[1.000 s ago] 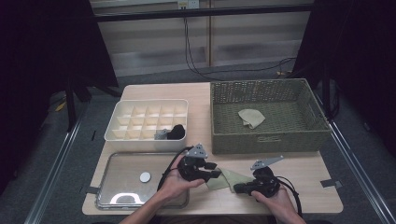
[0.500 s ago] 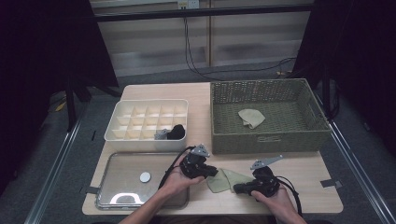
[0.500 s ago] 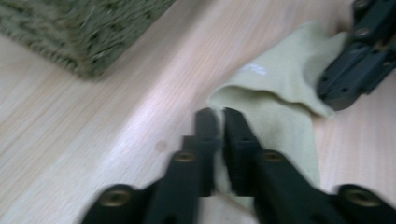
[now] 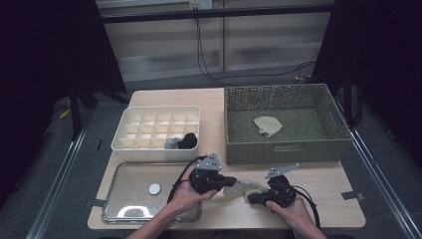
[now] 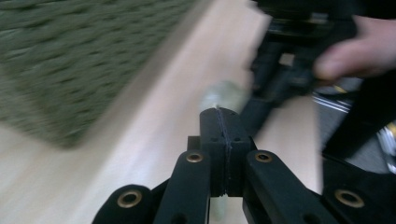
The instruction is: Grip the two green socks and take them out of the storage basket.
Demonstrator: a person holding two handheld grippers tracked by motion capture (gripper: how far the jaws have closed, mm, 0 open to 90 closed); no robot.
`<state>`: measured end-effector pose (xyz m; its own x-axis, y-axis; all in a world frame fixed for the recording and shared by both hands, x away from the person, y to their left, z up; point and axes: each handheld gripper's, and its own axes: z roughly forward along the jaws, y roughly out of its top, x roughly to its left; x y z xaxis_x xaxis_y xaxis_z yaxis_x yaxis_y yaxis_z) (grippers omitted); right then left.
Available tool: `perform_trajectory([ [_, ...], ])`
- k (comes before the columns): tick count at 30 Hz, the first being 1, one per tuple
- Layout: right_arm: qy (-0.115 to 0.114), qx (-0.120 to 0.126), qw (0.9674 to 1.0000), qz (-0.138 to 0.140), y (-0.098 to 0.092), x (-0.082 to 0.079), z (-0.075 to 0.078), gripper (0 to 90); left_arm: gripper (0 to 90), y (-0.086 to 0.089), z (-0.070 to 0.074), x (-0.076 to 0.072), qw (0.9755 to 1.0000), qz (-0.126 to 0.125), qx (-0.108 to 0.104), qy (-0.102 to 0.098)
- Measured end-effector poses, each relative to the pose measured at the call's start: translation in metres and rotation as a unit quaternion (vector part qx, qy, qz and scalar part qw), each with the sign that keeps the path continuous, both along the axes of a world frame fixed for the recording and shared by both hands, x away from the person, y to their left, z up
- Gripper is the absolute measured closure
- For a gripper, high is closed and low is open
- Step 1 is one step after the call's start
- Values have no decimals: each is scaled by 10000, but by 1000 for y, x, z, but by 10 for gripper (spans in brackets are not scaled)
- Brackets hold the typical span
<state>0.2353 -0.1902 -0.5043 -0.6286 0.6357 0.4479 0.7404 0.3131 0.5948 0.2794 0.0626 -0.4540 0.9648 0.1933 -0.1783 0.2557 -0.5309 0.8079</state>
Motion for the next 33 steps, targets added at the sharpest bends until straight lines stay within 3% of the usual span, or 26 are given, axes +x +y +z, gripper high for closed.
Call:
perform_trajectory([
  [1, -2, -2, 10000, -13, 0, 1, 0, 887, 899, -1, 1, -5, 9999, -81, 32, -54],
  [4, -27, -25, 10000, -77, -1, 5, 0, 887, 899, -3, -1, -15, 9994, -305, 128, 28],
  [7, -66, -66, 9999, -131, -2, 7, 1, 884, 898, -6, -13, -23, 9980, -486, 409, 63],
  [11, -171, -153, 9995, -194, -8, 6, 2, 869, 898, -7, -28, -22, 9959, -446, 774, 116],
  [13, -184, -146, 9995, -215, -11, 5, 3, 852, 897, -7, -32, -19, 9963, -378, 756, 183],
  [15, -224, -150, 9993, -258, -14, 3, 4, 837, 894, -5, -33, -16, 9957, -269, 866, 168],
  [23, -422, 73, 9986, -308, -22, -2, 12, 772, 772, 13, -28, -7, 9969, -86, 675, 391],
  [28, -450, 166, 9982, -367, -25, -1, 14, 768, 712, 23, -23, 4, 9983, 172, 308, 474],
  [30, -456, 122, 9982, -366, -24, -1, 13, 774, 723, 21, -24, 8, 9982, 314, 290, 423],
  [33, -407, 21, 9987, -317, -22, -1, 10, 780, 746, 15, -33, 11, 9969, 314, 498, 527],
])
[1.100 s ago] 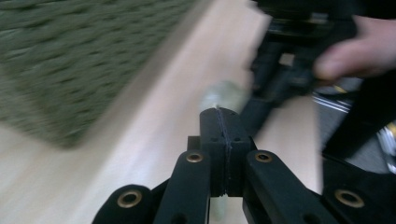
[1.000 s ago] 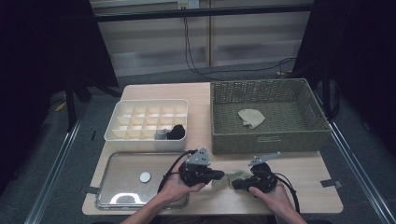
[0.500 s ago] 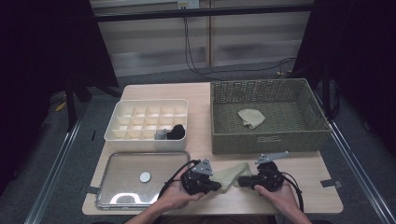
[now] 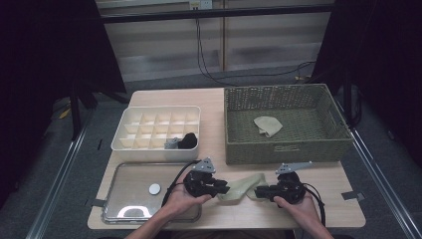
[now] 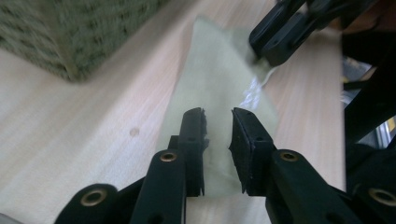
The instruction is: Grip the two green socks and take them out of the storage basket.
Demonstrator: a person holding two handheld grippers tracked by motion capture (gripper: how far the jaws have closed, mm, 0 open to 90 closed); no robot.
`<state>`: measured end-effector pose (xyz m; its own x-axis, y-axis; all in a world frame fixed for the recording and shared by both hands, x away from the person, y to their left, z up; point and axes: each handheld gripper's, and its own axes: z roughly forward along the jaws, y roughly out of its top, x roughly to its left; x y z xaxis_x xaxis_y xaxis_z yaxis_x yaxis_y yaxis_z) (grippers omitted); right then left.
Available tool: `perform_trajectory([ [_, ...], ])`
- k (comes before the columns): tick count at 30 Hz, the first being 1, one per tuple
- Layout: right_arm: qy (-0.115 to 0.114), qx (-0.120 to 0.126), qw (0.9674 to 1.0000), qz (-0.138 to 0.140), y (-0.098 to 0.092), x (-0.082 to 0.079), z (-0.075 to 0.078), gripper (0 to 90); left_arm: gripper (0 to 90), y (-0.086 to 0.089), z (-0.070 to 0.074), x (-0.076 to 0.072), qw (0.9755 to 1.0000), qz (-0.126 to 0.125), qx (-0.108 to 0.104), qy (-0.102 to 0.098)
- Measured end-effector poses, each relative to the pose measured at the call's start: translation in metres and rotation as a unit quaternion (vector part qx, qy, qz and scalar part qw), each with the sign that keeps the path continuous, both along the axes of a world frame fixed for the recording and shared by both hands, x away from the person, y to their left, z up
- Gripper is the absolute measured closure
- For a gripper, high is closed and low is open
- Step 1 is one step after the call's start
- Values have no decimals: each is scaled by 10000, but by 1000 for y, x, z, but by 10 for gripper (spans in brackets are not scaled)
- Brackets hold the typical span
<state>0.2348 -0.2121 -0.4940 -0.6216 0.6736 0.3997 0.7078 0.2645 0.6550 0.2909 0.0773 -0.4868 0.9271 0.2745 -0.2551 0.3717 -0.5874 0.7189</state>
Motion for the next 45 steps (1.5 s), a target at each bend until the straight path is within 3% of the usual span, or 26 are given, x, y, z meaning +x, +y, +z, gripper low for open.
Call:
perform_trajectory([
  [1, 27, -22, 10000, 7, 1, 0, -1, 781, 746, -1, -4, -1, 9998, -61, 170, -15],
  [4, 47, -124, 9999, 4, 1, 0, -4, 783, 735, -2, -10, -4, 9997, -59, 255, -22],
  [6, 69, -247, 9997, -18, 0, 0, -6, 785, 734, 2, -9, -4, 9990, -52, 413, -153],
  [9, 69, -288, 9995, -50, -3, -1, -6, 791, 721, 9, -10, -3, 9992, 36, 353, -196],
  [13, 46, -370, 9991, -215, -11, -4, -5, 798, 703, 16, -9, -2, 9988, 82, 411, -246],
  [15, 59, -396, 9988, -295, -16, -6, -5, 797, 690, 17, -6, -3, 9983, 42, 538, -238],
  [16, 40, -422, 9986, -320, -19, -6, -4, 794, 687, 17, -7, -4, 9989, 75, 411, -207],
  [19, 48, -378, 9985, -391, -22, -8, -4, 776, 673, 21, -4, -5, 9989, 57, 433, -180],
  [20, 12, -316, 9987, -392, -22, -8, -3, 775, 673, 22, -3, -7, 9991, 144, 346, -201],
  [21, -30, -242, 9990, -368, -22, -8, -2, 774, 673, 25, 0, -7, 9992, 71, 325, -222],
  [22, -105, -202, 9991, -353, -20, -7, 0, 774, 675, 24, 1, -10, 9996, 153, 168, -157],
  [24, -152, -134, 9992, -338, -17, -5, 1, 773, 683, 25, 2, -10, 9993, 25, 287, -222],
  [29, -250, -191, 9992, -255, -7, 5, 1, 776, 677, 26, -3, -8, 9988, 16, 421, -236],
  [33, -369, -223, 9989, -197, 1, 9, 0, 761, 682, 27, -8, -8, 9992, 110, 352, -155],
  [40, -568, -593, 9963, -236, 4, 13, -6, 738, 687, 22, -9, -9, 9993, 46, 337, -159],
  [42, -620, -620, 9959, -237, 1, 13, -7, 738, 687, 20, -9, -8, 9992, 11, 350, -173],
  [43, -626, -637, 9956, -269, 1, 13, -7, 740, 687, 18, -11, -9, 9997, 94, 198, -143],
  [45, -611, -607, 9957, -333, -1, 13, -8, 740, 687, 16, -11, -9, 9996, 87, 222, -143],
])
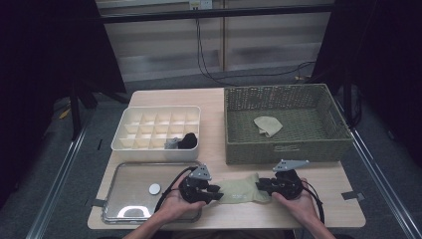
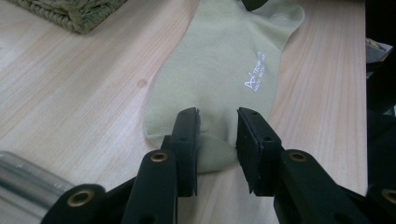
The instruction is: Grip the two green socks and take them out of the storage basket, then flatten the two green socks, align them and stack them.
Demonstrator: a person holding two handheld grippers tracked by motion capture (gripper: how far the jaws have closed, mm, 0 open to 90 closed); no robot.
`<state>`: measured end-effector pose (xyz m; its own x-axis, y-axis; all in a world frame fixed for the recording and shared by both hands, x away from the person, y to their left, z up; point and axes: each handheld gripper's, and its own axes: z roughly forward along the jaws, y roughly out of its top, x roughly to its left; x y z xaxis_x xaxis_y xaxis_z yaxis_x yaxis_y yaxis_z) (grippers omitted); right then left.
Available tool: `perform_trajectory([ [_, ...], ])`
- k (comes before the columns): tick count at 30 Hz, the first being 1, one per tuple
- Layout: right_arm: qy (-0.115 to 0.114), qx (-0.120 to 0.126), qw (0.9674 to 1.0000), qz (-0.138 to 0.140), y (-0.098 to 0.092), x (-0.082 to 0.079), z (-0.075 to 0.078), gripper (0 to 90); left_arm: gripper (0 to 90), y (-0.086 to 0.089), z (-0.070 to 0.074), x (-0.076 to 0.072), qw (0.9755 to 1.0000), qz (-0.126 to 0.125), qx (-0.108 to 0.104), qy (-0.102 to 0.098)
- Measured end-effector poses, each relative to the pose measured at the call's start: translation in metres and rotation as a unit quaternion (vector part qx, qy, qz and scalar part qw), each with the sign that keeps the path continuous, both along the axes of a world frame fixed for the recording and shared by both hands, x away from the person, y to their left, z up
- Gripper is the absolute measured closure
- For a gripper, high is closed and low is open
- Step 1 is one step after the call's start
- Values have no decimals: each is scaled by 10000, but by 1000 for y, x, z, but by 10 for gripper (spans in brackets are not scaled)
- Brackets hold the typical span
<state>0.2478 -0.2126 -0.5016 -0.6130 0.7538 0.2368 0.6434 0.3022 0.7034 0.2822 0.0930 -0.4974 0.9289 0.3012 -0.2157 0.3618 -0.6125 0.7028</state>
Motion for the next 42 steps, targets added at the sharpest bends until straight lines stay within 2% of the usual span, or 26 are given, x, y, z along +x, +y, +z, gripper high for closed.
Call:
perform_trajectory([
  [3, -61, -25, 10000, -21, -2, -1, -1, 739, 674, -3, 1, -1, 10000, -8, 39, 12],
  [6, 16, 35, 10000, -24, -7, -4, 0, 734, 631, -4, 3, -4, 9999, -71, 97, 68],
  [8, 135, 118, 9998, -33, -9, -5, 1, 715, 621, -5, 3, -5, 9999, -99, 49, 29],
  [12, 129, 255, 9996, 29, -9, -6, 4, 696, 590, -2, 6, -4, 10000, -22, -38, 7],
  [14, 55, 341, 9994, 35, -9, -6, 6, 670, 569, 1, 10, -1, 10000, 17, -59, 37],
  [15, 43, 383, 9993, 21, -10, -5, 7, 647, 544, 2, 10, 0, 9999, 72, -124, 32],
  [18, 56, 439, 9990, -81, -11, -4, 8, 623, 500, 8, 13, 3, 9998, 145, -133, 39],
  [22, -9, 535, 9985, -135, -12, -1, 13, 566, 406, 20, 16, 7, 9994, 313, -165, 50],
  [27, 10, 642, 9978, -135, -13, 1, 17, 521, 338, 36, 22, 8, 9985, 512, -145, 131],
  [30, 14, 638, 9979, -150, -12, 1, 19, 489, 287, 44, 24, 8, 9979, 578, -206, 226],
  [33, -65, 656, 9978, -116, -11, 2, 23, 482, 282, 53, 27, 6, 9972, 605, -327, 283],
  [36, -105, 695, 9975, -104, -11, 2, 29, 501, 315, 63, 27, 0, 9972, 669, -281, 206],
  [42, -186, 694, 9974, -21, -11, 4, 39, 540, 348, 81, 27, -3, 9953, 857, -405, 191],
])
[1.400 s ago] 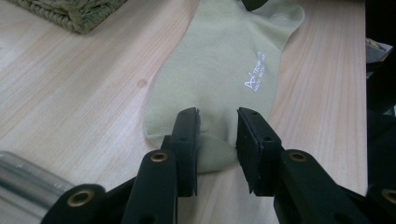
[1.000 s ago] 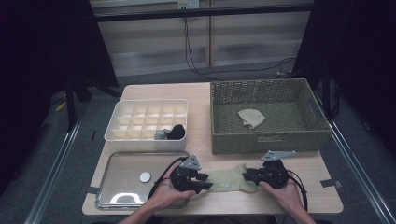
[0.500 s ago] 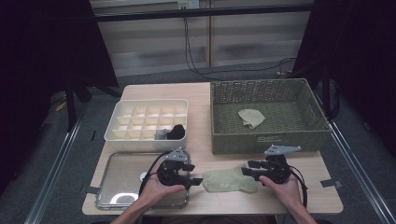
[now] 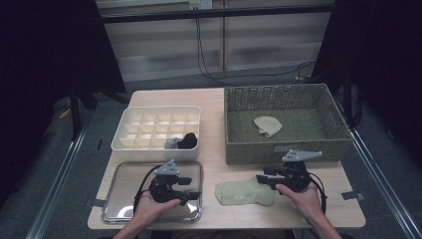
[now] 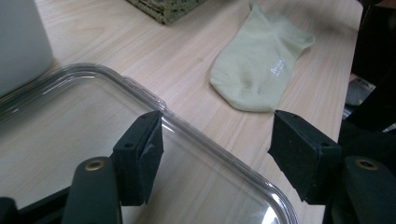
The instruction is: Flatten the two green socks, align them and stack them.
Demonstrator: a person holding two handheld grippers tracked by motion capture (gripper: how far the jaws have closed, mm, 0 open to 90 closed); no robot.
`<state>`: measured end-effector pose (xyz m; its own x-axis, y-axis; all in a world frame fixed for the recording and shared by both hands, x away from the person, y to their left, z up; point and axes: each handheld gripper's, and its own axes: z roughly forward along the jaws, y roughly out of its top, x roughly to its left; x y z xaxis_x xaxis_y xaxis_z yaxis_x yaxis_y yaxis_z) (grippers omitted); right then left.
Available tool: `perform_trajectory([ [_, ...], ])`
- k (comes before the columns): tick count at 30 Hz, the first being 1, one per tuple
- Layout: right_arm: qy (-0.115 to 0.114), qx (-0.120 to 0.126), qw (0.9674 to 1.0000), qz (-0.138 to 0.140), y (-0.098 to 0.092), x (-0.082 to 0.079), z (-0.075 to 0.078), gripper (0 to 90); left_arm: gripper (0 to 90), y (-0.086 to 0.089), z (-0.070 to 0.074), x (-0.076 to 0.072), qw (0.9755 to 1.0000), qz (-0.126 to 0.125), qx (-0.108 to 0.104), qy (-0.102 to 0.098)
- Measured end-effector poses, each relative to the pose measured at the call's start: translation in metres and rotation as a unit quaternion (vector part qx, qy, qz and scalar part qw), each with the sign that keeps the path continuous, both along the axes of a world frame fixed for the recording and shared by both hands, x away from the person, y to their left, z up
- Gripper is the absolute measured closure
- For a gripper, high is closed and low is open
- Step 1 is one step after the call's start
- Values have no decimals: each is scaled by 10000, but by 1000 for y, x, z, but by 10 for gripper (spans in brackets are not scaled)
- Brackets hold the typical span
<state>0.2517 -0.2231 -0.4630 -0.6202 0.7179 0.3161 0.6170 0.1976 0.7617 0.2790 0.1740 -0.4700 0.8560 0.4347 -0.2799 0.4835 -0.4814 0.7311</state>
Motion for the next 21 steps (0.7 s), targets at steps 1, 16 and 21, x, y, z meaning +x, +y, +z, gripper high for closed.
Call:
perform_trajectory([
  [1, -16, 44, 10000, -24, 0, 0, 3, 546, 349, 1, 1, 0, 10000, 24, -32, -30],
  [16, -393, 208, 9990, 16, -4, 25, 62, 617, 367, 17, 4, -2, 9997, 178, 1, -169],
  [21, -432, 159, 9989, -40, -7, 41, 74, 638, 371, 16, 5, -2, 9997, 137, 1, -196],
])
